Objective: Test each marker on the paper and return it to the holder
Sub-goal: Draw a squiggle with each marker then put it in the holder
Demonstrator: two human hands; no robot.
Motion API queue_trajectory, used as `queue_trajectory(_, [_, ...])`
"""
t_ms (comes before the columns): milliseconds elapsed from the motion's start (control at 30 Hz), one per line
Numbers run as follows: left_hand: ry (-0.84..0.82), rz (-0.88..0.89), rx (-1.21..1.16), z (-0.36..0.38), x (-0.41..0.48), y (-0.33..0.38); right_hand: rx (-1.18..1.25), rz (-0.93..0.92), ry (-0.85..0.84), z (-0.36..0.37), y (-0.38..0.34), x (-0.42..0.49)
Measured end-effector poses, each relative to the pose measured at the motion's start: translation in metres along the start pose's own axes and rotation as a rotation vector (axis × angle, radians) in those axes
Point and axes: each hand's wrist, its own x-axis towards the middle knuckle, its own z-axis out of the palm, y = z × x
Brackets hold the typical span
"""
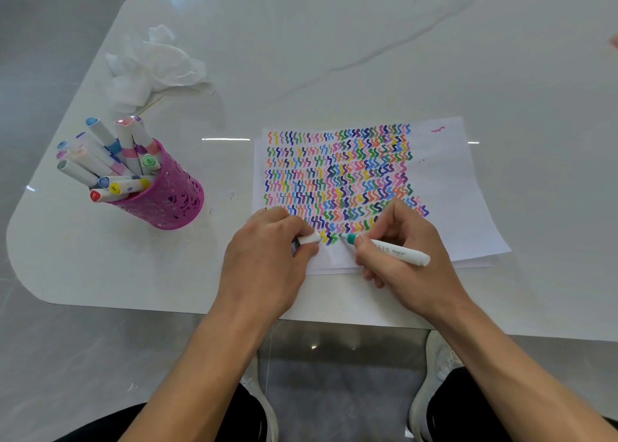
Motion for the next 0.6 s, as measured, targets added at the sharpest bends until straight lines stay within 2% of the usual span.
queue_trajectory(600, [0.009,-0.005,0.017,0.0029,0.0009,-0.0014,-0.069,0.029,0.017,0.0014,-0.0022,0.0018])
